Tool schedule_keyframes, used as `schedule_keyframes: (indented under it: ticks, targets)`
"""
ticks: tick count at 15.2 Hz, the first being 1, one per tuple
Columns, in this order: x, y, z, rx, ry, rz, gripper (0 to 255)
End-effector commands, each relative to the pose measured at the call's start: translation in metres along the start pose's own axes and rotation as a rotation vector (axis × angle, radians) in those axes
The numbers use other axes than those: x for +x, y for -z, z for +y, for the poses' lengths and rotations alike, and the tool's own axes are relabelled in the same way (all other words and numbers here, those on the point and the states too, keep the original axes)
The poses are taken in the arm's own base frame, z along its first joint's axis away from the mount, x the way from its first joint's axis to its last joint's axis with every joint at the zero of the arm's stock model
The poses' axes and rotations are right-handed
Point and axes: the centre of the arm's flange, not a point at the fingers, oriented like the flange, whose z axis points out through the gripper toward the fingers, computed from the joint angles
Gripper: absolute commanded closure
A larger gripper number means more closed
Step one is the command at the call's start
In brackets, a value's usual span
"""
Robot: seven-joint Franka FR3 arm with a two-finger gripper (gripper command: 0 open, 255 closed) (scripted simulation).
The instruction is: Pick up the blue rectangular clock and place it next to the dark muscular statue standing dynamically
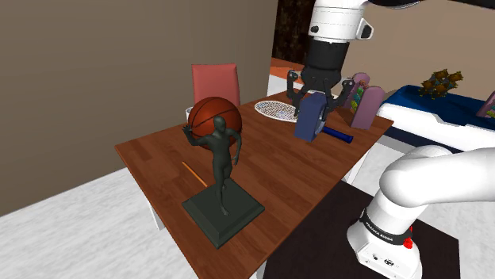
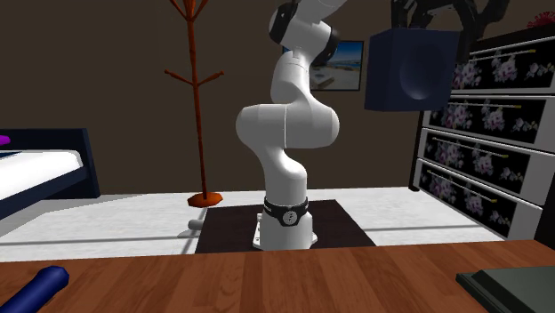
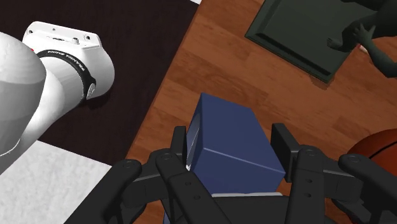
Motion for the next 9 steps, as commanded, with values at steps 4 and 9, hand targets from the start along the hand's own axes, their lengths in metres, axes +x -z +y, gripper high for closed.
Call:
schedule_keyframes:
  ticks: [4,9]
  targets:
    - [0.001,-0.027,0.002,0.000,0.000,0.000,255]
    - [0.001,-0.053,0.002,0.000,0.000,0.000,255]
